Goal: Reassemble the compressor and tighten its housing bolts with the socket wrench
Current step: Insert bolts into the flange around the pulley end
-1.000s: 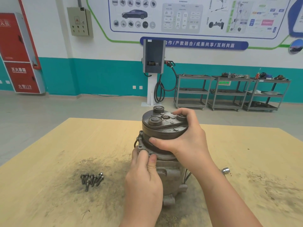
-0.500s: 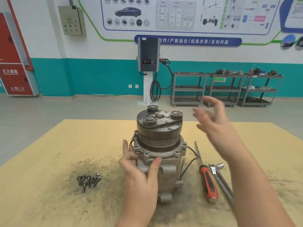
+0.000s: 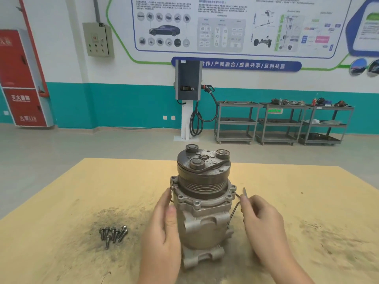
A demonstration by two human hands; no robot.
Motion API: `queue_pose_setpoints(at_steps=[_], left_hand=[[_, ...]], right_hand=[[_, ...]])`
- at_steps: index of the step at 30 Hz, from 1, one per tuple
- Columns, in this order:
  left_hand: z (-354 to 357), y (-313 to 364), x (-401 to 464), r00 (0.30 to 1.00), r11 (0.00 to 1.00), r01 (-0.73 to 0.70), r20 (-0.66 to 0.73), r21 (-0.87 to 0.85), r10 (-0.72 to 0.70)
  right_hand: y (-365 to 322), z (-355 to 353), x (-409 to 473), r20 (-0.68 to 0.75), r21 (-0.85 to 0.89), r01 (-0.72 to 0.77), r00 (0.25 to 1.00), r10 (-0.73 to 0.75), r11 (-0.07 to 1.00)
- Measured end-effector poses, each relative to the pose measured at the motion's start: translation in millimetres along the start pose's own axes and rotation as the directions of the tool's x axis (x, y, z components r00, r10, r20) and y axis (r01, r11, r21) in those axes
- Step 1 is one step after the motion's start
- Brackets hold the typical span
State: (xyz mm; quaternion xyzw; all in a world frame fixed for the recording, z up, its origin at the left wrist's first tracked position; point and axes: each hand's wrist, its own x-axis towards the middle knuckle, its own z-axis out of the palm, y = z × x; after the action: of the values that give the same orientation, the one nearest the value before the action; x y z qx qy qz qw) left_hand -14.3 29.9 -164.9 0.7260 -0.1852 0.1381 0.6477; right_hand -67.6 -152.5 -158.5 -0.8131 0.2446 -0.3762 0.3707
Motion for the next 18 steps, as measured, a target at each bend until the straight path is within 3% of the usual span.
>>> queue_pose_setpoints(at_steps=[2, 3, 4, 6, 8, 10, 12, 14, 16, 18], left_hand=[[-37, -18, 22, 0.991, 0.995, 0.077, -0.116, 0.061, -0.07], [-56, -28, 35, 0.985, 0.973, 0.138, -0.125, 0.186, -0.116], [-75, -40, 48, 0.981, 0.917, 0.194, -0.089, 0.35, -0.174], [-105, -59, 66, 0.942, 0.69, 0.24, 0.009, 0.683, -0.336], [-122, -75, 77, 0.888, 0.511, 0.219, 0.046, 0.831, -0.457], [-131, -86, 81, 0.871, 0.516, 0.247, 0.046, 0.82, -0.489], [-134, -90, 82, 0.873, 0.575, 0.295, 0.03, 0.763, -0.487], [-135, -92, 82, 0.871, 0.605, 0.297, 0.049, 0.738, -0.488], [-134, -93, 83, 0.878, 0.629, 0.268, 0.084, 0.73, -0.472], [-132, -93, 85, 0.886, 0.653, 0.235, 0.118, 0.719, -0.449]], right_hand=[[-18, 11, -28, -0.157, 0.231, 0.135, 0.983, -0.1, 0.964], [-26, 15, -42, -0.203, 0.321, 0.19, 0.971, -0.129, 0.928], [-33, 20, -54, -0.229, 0.39, 0.246, 0.959, -0.166, 0.887], [-49, 31, -75, -0.233, 0.467, 0.362, 0.931, -0.282, 0.807], [-66, 49, -88, -0.162, 0.419, 0.478, 0.876, -0.454, 0.772], [-85, 73, -93, 0.071, 0.334, 0.513, 0.823, -0.564, 0.791], [-107, 102, -91, 0.459, 0.205, 0.32, 0.803, -0.38, 0.925], [-120, 134, -82, 0.697, -0.002, 0.066, 0.716, -0.046, 0.998], [-124, 165, -70, 0.733, -0.125, -0.067, 0.667, 0.137, 0.99], [-124, 186, -63, 0.7, -0.184, -0.106, 0.683, 0.206, 0.977]])
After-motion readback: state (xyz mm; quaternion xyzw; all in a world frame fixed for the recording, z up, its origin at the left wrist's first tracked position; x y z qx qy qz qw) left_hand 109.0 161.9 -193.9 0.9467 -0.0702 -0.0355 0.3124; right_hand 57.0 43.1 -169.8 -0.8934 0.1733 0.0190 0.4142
